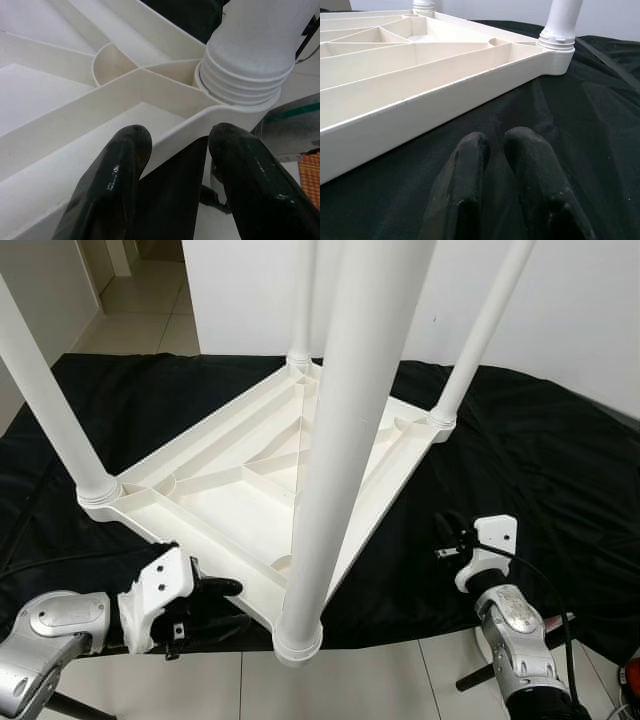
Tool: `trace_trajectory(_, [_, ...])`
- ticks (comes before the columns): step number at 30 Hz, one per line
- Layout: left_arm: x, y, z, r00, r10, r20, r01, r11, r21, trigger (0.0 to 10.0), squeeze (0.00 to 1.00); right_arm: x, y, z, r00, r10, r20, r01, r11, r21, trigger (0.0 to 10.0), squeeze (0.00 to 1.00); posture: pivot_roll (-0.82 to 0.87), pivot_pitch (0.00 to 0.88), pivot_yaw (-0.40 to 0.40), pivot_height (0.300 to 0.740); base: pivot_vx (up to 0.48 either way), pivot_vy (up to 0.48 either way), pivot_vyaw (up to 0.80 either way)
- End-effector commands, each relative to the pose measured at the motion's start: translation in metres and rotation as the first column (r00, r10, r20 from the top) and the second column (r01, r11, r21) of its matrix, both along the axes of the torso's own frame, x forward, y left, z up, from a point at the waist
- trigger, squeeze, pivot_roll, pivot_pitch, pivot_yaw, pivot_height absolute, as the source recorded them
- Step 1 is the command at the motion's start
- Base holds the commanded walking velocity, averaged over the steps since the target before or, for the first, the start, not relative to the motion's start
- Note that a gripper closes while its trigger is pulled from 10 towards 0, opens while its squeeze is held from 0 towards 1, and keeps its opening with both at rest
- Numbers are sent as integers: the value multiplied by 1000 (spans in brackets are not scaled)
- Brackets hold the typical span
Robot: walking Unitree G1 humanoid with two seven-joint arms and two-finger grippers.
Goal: Building children table
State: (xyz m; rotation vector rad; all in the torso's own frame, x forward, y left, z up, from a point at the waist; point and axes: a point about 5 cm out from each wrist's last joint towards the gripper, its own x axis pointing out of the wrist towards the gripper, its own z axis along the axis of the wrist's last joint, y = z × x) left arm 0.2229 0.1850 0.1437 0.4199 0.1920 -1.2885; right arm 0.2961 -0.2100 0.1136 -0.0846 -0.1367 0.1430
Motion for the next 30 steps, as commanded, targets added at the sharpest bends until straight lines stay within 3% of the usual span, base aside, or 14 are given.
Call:
trace_trajectory(1, [0,-4,-5,1000,-12,3,12,1000,15,10000,0,-2,-4,0,1000,-23,-5,23,1000,13,10000,0,84,83,-56,740,0,0,0])
trace_trajectory(3, [0,-4,-5,1000,-12,3,12,1000,15,10000,0,-2,-4,0,1000,-23,-5,23,1000,13,10000,0,84,83,-56,740,0,0,0])
trace_trajectory(5, [11,-13,-7,996,5,85,-7,1000,21,10000,0,-1,-4,2,999,-33,2,33,999,23,10000,0,75,87,-56,740,0,0,0])
trace_trajectory(7, [18,-19,-10,994,25,111,-28,999,21,10000,0,-1,-3,3,999,-36,5,36,999,29,10000,0,71,90,-54,740,0,0,0])
trace_trajectory(10, [21,-22,-11,993,37,108,-40,999,20,10000,0,-1,-2,3,999,-37,6,37,999,31,10000,0,71,90,-54,740,0,0,0])
trace_trajectory(14, [37,-40,-12,985,60,164,-62,998,9,10000,0,-2,1,4,999,-43,9,42,998,46,10000,0,55,97,-48,740,0,0,0])
trace_trajectory(18, [41,-42,-15,988,55,144,-58,998,21,10000,0,-2,0,4,999,-51,10,51,998,47,10000,0,44,102,-39,740,0,0,0])
trace_trajectory(24, [44,-40,-21,994,9,106,-20,995,97,10000,0,-3,-6,6,997,-72,14,72,996,44,10000,0,44,106,-34,740,0,0,0])
trace_trajectory(27, [52,-34,-26,994,-59,91,37,973,227,10000,0,-2,-10,8,996,-84,14,83,996,37,10000,0,47,108,-26,740,0,0,0])
trace_trajectory(30, [54,-34,-26,994,-64,91,40,969,243,10000,0,-2,-10,8,996,-85,14,84,996,36,10000,0,47,108,-26,740,0,0,0])
